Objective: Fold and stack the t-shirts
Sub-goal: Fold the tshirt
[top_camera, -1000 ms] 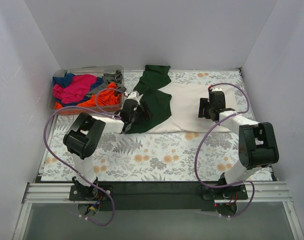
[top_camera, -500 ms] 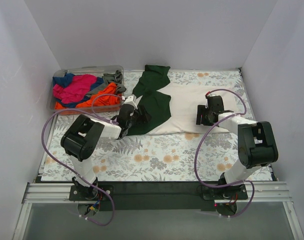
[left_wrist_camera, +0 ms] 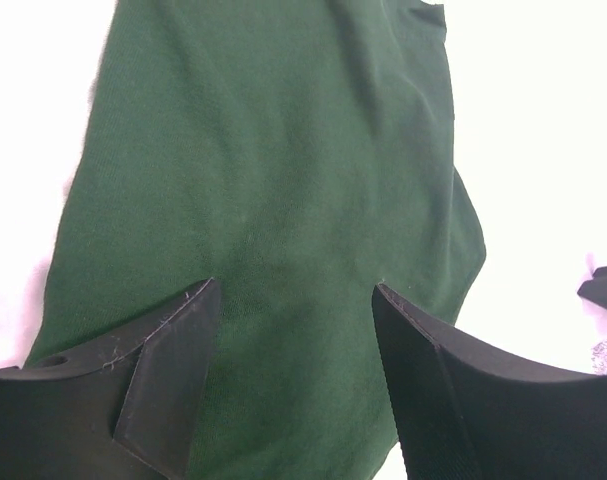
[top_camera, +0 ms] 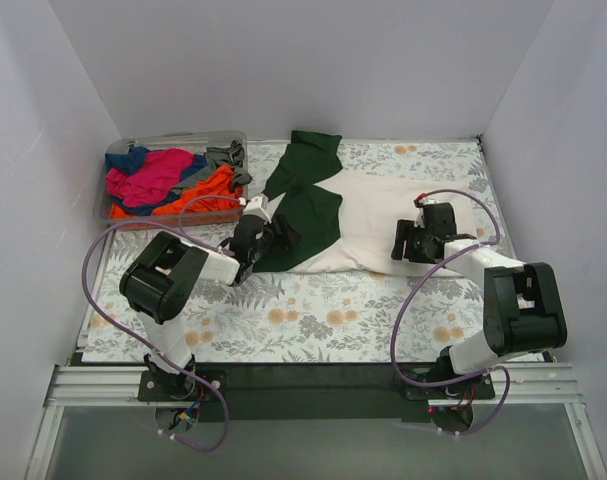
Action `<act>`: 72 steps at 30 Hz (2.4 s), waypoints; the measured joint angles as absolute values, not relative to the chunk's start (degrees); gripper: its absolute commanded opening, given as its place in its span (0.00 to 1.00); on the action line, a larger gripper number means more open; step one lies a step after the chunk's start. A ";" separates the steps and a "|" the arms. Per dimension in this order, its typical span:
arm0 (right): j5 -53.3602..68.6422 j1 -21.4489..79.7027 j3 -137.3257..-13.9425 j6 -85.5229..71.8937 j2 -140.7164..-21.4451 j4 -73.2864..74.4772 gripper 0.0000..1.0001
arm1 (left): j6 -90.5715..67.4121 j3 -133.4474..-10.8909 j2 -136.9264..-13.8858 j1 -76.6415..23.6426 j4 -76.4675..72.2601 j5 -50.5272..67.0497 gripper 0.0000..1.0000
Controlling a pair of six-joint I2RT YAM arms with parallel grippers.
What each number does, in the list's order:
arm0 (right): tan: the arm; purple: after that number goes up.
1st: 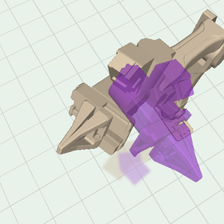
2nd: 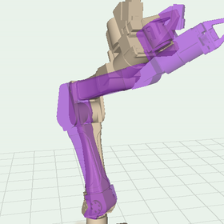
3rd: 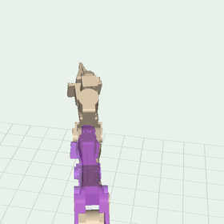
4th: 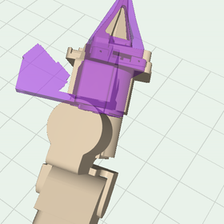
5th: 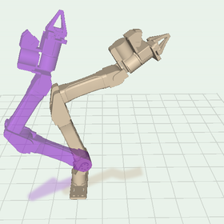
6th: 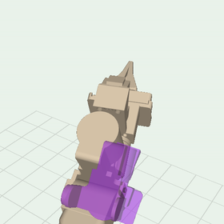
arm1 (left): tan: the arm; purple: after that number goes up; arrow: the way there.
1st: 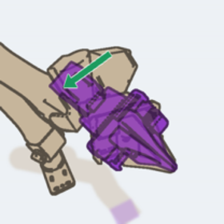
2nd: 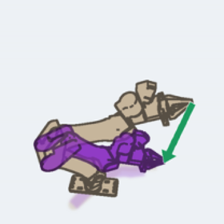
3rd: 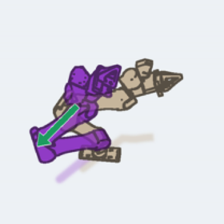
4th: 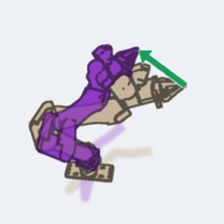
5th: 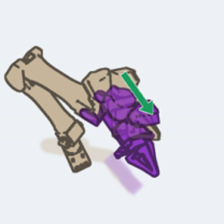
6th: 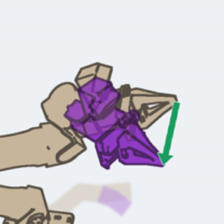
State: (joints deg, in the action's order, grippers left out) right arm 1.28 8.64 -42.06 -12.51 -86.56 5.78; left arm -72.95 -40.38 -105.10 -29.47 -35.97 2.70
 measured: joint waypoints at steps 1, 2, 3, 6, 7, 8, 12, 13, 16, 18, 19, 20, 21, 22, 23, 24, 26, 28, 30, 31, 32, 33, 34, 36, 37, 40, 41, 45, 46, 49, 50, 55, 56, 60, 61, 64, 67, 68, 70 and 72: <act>1.76 8.49 -41.60 -12.56 -86.06 5.87 0.60 | -73.19 -39.90 -105.01 -29.47 -36.58 2.70 0.59; 2.20 8.23 -41.10 -12.62 -85.54 5.93 0.60 | -73.38 -39.40 -104.81 -29.47 -37.01 2.72 0.58; 2.59 8.05 -40.60 -12.69 -85.01 5.89 0.60 | -73.63 -38.83 -104.53 -29.47 -37.41 2.74 0.58; 3.70 7.55 -39.05 -12.91 -83.37 5.89 0.60 | -74.67 -36.10 -103.18 -29.47 -38.74 2.94 0.57; 4.01 7.46 -38.52 -12.99 -82.78 5.96 0.61 | -75.09 -35.20 -102.76 -29.47 -39.20 3.03 0.56; 4.21 7.42 -38.13 -13.08 -82.30 6.09 0.61 | -75.64 -34.20 -102.19 -29.45 -39.64 3.07 0.56; 5.04 7.25 -37.30 -13.37 -80.86 7.29 0.61 | -78.04 -30.24 -99.77 -29.45 -40.95 3.57 0.54; 5.23 7.22 -37.26 -13.39 -80.62 7.66 0.61 | -78.67 -29.30 -99.18 -29.47 -41.19 3.70 0.53; 6.07 7.11 -37.01 -13.39 -79.96 8.73 0.61 | -80.66 -26.63 -97.54 -29.65 -42.19 3.92 0.53; 6.81 7.01 -36.64 -13.39 -79.29 9.50 0.61 | -82.02 -25.12 -96.51 -30.13 -42.68 3.86 0.52; 7.35 6.85 -36.38 -13.39 -78.96 9.74 0.61 | -82.65 -24.36 -95.98 -30.46 -42.85 3.81 0.52; 7.97 6.68 -36.05 -13.41 -78.56 9.80 0.61 | -83.44 -23.44 -95.37 -30.92 -43.20 3.75 0.52; 8.54 6.44 -35.77 -13.45 -78.15 10.02 0.61 | -84.01 -22.72 -94.94 -31.22 -43.51 3.68 0.52; 9.13 6.26 -35.48 -13.56 -77.78 10.31 0.61 | -84.60 -22.15 -94.52 -31.48 -43.57 3.64 0.52; 9.74 6.11 -35.11 -13.65 -77.36 10.37 0.61 | -85.01 -21.87 -94.21 -31.66 -43.46 3.60 0.52; 10.48 5.98 -34.72 -13.80 -76.84 10.44 0.61 | -85.54 -21.74 -93.91 -31.81 -43.07 3.51 0.52; 11.73 5.89 -33.74 -14.06 -75.68 10.57 0.61 | -86.50 -21.74 -93.30 -32.08 -42.19 3.27 0.51; 12.75 5.87 -32.91 -14.48 -74.52 10.87 0.61 | -87.33 -21.58 -92.51 -32.45 -40.95 2.90 0.52; 13.56 5.87 -32.77 -14.83 -73.95 11.88 0.61 | -87.83 -21.56 -91.18 -32.86 -38.94 2.76 0.62; 13.87 5.85 -32.77 -14.96 -73.82 12.29 0.61 | -88.07 -22.00 -90.17 -33.12 -37.63 2.74 0.68; 14.06 5.85 -32.84 -15.07 -73.63 12.69 0.61 | -87.92 -22.55 -88.88 -33.52 -35.40 2.50 0.78; 14.17 5.87 -32.93 -15.14 -73.41 13.47 0.63 | -88.07 -23.09 -87.46 -33.95 -33.17 2.22 0.81; 14.22 5.87 -33.04 -15.25 -73.10 14.37 0.64 | -87.48 -24.10 -85.60 -34.52 -29.50 1.21 0.86; 14.22 5.91 -33.43 -15.29 -72.38 16.40 0.66 | -85.97 -25.61 -82.41 -35.46 -22.02 -1.43 0.95; 14.20 5.91 -33.93 -15.29 -71.96 17.61 0.67 | -85.25 -26.61 -81.34 -35.70 -18.92 -2.68 0.95; 13.56 6.02 -37.30 -15.20 -71.13 19.57 0.69 | -81.25 -32.38 -79.85 -35.77 -8.62 -9.56 0.96; 13.39 6.02 -38.89 -15.14 -71.07 19.51 0.69 | -79.64 -35.46 -80.73 -35.68 -6.44 -11.66 0.96; 12.71 6.02 -45.43 -15.14 -71.11 17.74 0.71 | -73.28 -51.99 -89.19 -34.44 -2.96 -17.26 0.96; 12.53 6.02 -46.89 -15.14 -71.24 16.88 0.71 | -71.48 -56.86 -92.14 -34.02 -3.29 -18.33 0.96; 11.99 6.02 -50.89 -15.29 -72.49 14.35 0.72 | -67.75 -65.73 -98.08 -32.67 -4.29 -19.46 0.96; 11.94 6.02 -52.16 -15.42 -73.17 13.50 0.71 | -66.43 -68.99 -100.60 -31.75 -4.82 -19.49 0.96; 14.09 6.02 -55.40 -17.41 -76.55 7.40 0.72 | -60.84 -85.73 -115.20 -26.46 -6.44 -18.24 0.94; 14.70 6.02 -55.40 -17.87 -76.88 6.39 0.72 | -59.61 -89.49 -118.63 -25.47 -6.98 -17.45 0.92; 17.72 6.02 -55.40 -19.31 -77.76 2.35 0.72 | -56.14 -98.76 -129.54 -22.02 -9.96 -12.69 0.90; 18.33 6.02 -55.40 -19.40 -77.91 1.63 0.72 | -55.68 -99.88 -131.28 -21.50 -10.44 -11.64 0.90; 19.53 6.02 -55.27 -19.40 -78.15 0.49 0.72 | -54.11 -106.21 -138.15 -20.12 -10.72 -8.75 0.90; 20.51 6.02 -54.50 -19.35 -78.15 -0.97 0.72 | -52.93 -110.41 -142.56 -19.55 -11.18 -6.39 0.89; 20.88 6.02 -54.17 -19.33 -78.15 -1.19 0.72 | -52.69 -111.57 -143.57 -19.46 -11.07 -5.65 0.89; 21.52 6.02 -53.47 -19.33 -78.15 -1.58 0.72 | -52.23 -114.41 -145.62 -19.38 -11.18 -4.43 0.89; 21.89 6.02 -53.06 -19.33 -78.15 -1.72 0.72 | -51.77 -118.56 -147.89 -19.38 -10.81 -3.70 0.87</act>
State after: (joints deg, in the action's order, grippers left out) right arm 21.89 6.02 -53.06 -19.33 -78.15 -1.72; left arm -51.77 -118.56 -147.89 -19.38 -10.81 -3.70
